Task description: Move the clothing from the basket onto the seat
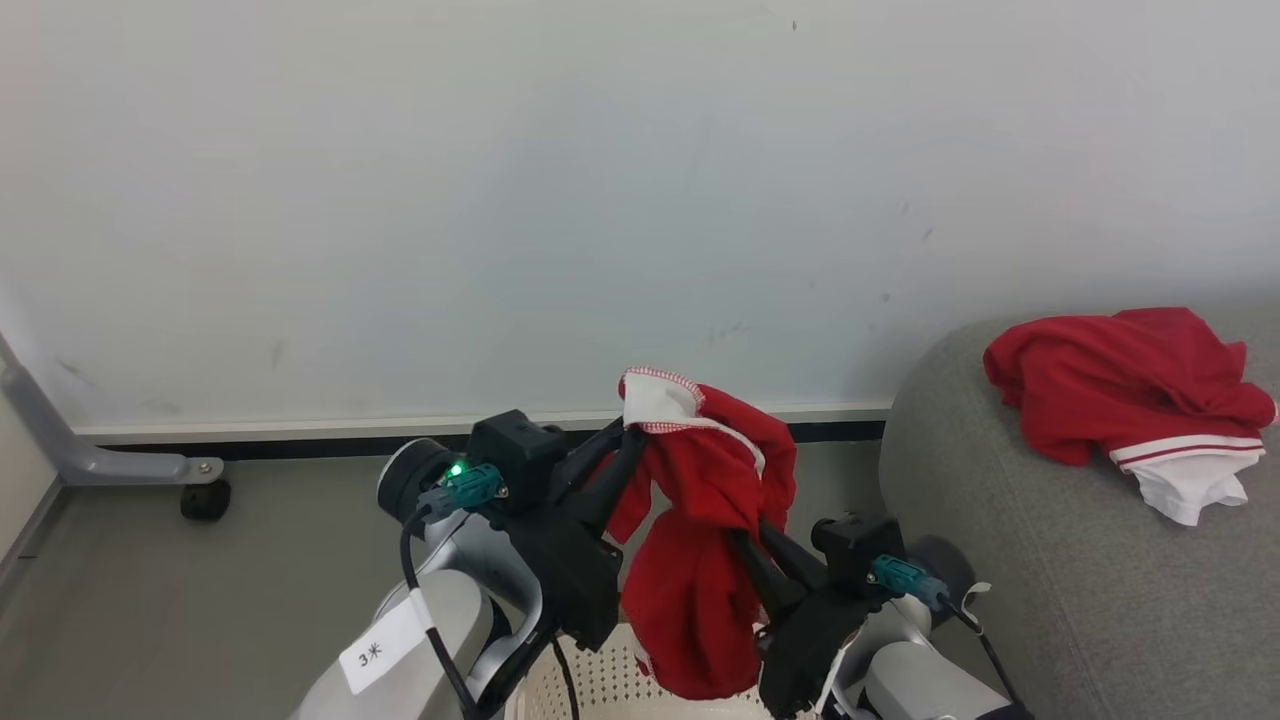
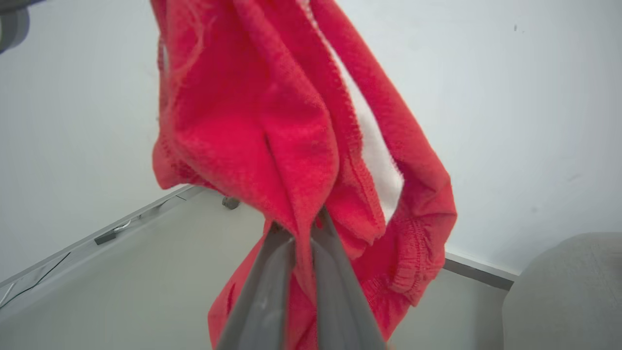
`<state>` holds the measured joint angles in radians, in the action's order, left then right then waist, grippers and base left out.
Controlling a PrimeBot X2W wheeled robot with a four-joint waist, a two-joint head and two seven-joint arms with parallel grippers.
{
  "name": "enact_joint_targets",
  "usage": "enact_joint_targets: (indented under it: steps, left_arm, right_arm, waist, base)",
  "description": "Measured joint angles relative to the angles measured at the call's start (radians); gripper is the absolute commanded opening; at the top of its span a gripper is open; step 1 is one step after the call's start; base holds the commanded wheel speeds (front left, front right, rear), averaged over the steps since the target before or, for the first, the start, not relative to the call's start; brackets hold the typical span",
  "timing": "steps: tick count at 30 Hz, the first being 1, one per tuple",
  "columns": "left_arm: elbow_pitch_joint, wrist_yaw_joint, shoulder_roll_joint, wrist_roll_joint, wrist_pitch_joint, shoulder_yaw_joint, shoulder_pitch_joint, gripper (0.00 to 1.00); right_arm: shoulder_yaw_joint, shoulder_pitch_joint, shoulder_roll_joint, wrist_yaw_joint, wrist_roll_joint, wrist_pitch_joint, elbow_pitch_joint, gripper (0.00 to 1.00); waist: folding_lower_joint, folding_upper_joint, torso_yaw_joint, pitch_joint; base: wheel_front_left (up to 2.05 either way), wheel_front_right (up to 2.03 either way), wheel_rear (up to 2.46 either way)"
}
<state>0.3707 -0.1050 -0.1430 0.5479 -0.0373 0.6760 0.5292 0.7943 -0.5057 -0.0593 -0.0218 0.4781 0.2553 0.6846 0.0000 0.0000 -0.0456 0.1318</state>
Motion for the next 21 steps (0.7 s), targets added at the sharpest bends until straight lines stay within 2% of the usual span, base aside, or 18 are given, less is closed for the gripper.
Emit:
enact_joint_targets:
  steps: [1, 5, 14, 21]
  left_arm:
    - [0.0, 0.001, -0.006, 0.001, -0.002, -0.004, -0.008, 1.0]
    - [0.0, 0.01, -0.026, 0.007, -0.01, -0.019, -0.037, 1.0]
    - [-0.008, 0.027, -0.04, 0.02, -0.039, -0.031, -0.107, 1.0]
    - [-0.027, 0.037, -0.041, 0.022, -0.055, -0.029, -0.167, 1.0]
  right_arm:
    - [-0.008, -0.001, 0.0, 0.001, 0.0, 0.0, 0.006, 0.0]
    - [-0.038, -0.011, -0.011, 0.011, 0.0, 0.0, 0.009, 0.0]
    - [-0.11, -0.009, -0.108, 0.05, 0.0, 0.0, -0.038, 0.0]
    - [-0.126, 0.058, -0.161, 0.079, -0.009, 0.001, -0.097, 0.0]
  waist:
    - [0.0, 0.0, 0.006, 0.0]
    - [0.0, 0.0, 0.032, -0.002]
    - [0.0, 0.0, 0.098, -0.002]
    - [0.0, 0.0, 0.15, 0.001]
  base:
    - [0.0, 0.0, 0.0]
    - [0.0, 0.0, 0.0]
    - [0.0, 0.0, 0.0]
    - [0.0, 0.0, 0.0]
